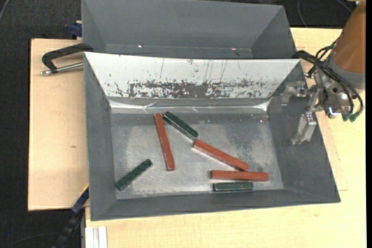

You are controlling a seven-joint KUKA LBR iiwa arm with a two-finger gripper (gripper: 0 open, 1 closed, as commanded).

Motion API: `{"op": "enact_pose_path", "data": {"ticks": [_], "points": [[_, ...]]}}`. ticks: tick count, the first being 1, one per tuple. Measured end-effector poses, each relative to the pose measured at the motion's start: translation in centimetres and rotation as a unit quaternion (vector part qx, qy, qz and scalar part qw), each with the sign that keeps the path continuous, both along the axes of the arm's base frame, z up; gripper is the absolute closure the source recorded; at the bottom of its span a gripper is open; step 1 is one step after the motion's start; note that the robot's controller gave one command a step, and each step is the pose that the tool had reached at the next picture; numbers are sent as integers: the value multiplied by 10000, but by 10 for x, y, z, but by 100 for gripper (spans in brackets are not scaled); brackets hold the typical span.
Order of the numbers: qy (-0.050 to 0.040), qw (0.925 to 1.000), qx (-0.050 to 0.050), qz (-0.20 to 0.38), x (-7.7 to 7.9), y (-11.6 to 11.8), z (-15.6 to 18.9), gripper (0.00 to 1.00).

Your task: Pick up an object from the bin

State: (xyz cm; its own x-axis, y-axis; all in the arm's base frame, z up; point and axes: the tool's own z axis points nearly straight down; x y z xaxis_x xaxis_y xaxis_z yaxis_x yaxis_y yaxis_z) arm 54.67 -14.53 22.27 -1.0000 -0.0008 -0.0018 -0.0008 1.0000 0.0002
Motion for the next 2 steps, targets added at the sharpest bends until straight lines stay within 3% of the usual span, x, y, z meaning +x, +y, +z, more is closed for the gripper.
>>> {"op": "enact_pose_path", "data": {"ticks": [1,2], "points": [[48,9999,26,-119,-11,84,-123,0],[25,9981,10,-609,-26,109,-153,0]]}}
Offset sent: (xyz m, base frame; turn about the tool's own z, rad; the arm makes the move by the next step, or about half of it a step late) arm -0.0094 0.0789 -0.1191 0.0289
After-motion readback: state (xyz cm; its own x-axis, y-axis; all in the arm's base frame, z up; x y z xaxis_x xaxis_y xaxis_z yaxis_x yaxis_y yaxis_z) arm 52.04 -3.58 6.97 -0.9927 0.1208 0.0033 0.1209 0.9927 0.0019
